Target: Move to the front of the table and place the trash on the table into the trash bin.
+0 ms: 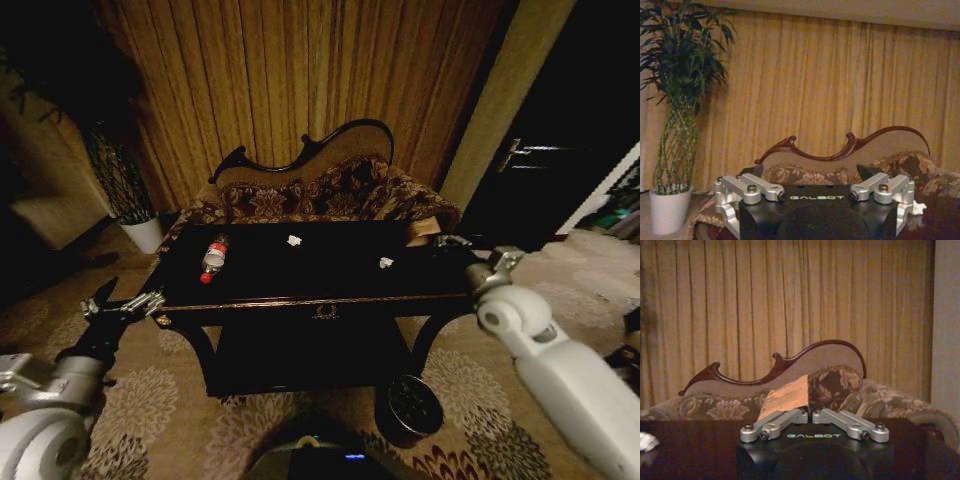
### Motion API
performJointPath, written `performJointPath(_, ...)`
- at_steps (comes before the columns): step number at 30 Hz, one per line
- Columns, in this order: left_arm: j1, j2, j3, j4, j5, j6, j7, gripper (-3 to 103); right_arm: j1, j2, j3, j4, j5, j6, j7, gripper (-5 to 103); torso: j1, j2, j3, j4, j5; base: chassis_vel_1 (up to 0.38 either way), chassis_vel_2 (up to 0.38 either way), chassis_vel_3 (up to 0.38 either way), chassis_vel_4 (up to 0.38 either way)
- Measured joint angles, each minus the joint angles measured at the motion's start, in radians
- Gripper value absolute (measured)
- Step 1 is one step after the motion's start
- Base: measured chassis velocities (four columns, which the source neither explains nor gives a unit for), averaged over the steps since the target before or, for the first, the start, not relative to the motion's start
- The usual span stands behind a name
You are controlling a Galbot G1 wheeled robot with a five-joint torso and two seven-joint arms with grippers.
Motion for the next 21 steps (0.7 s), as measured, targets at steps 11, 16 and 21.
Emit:
performJointPath(11, -0.013, 0.029, 0.006, 0.000, -0.028, -0.002, -0.002, 100, -0.144, 0.079, 0.056, 0.082, -0.117, 0.045, -0.035, 0, 0.000, 0.000, 0.000, -0.0002, 0.0000, 0.000, 0.000, 0.000, 0.000)
performJointPath(16, -0.014, 0.031, 0.008, 0.000, -0.028, -0.002, -0.001, 100, -0.163, 0.082, 0.072, 0.115, -0.120, 0.045, -0.032, 0, 0.000, 0.000, 0.000, -0.0001, -0.0001, 0.000, 0.000, 0.000, 0.000)
performJointPath(21, -0.014, 0.032, 0.008, 0.000, -0.028, -0.002, 0.000, 100, -0.164, 0.082, 0.075, 0.120, -0.119, 0.044, -0.030, 0, 0.000, 0.000, 0.000, -0.0001, 0.0000, 0.000, 0.000, 0.000, 0.000)
